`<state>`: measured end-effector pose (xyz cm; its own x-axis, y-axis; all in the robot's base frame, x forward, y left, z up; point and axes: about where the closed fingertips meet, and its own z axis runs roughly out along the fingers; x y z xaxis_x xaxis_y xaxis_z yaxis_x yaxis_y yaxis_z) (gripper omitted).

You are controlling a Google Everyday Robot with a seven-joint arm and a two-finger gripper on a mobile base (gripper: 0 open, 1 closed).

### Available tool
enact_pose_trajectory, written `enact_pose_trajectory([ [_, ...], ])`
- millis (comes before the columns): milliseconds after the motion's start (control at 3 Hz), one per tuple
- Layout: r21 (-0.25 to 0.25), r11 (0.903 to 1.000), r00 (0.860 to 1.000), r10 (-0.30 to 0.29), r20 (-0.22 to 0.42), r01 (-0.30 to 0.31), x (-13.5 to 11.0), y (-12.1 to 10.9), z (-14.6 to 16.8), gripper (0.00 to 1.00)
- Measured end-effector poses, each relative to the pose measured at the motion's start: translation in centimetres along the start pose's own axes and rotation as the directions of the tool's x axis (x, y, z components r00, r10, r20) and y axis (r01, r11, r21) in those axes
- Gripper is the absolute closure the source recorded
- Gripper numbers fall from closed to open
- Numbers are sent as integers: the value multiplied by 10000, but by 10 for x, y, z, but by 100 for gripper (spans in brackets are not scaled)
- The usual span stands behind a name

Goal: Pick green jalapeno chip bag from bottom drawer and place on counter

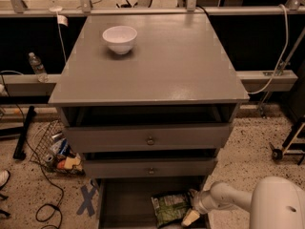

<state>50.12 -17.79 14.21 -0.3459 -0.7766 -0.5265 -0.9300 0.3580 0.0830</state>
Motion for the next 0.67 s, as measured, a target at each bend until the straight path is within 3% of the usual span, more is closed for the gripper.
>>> enact_pose_trajectory([
  [667, -465, 9985, 9991, -317, -265, 304, -5, 7, 21, 0],
])
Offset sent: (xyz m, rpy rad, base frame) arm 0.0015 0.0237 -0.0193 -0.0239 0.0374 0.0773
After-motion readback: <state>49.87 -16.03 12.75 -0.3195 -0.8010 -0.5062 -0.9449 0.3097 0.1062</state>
